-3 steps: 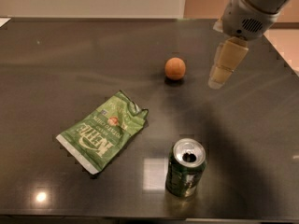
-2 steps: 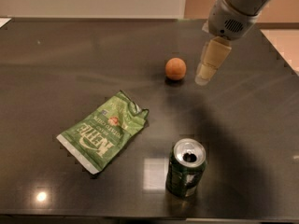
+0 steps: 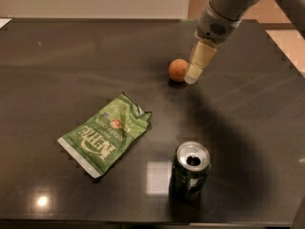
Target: Move orange near green jalapeno chip bag
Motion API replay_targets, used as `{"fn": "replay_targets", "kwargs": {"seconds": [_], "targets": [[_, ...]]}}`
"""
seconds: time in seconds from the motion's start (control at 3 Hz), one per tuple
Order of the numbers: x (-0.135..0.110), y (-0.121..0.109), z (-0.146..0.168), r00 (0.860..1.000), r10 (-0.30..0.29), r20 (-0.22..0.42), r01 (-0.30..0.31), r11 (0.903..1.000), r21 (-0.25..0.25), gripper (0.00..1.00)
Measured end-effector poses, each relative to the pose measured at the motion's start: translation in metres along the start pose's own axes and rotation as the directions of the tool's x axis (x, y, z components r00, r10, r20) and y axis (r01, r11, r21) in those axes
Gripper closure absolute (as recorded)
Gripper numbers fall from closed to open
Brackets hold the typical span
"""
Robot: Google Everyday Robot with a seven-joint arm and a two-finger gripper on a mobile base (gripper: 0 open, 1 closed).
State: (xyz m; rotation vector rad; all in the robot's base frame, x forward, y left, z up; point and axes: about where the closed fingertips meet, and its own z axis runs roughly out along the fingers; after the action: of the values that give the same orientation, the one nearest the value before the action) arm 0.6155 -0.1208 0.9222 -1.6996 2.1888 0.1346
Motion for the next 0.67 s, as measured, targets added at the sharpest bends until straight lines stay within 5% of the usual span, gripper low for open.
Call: {"fn": "replay_targets", "kwargs": {"seconds": [0.67], "targets": [[-0.006,-0.016,0.041,0.999,0.027,0.024,-0.025,0.9949,-0.097,0.00]]}}
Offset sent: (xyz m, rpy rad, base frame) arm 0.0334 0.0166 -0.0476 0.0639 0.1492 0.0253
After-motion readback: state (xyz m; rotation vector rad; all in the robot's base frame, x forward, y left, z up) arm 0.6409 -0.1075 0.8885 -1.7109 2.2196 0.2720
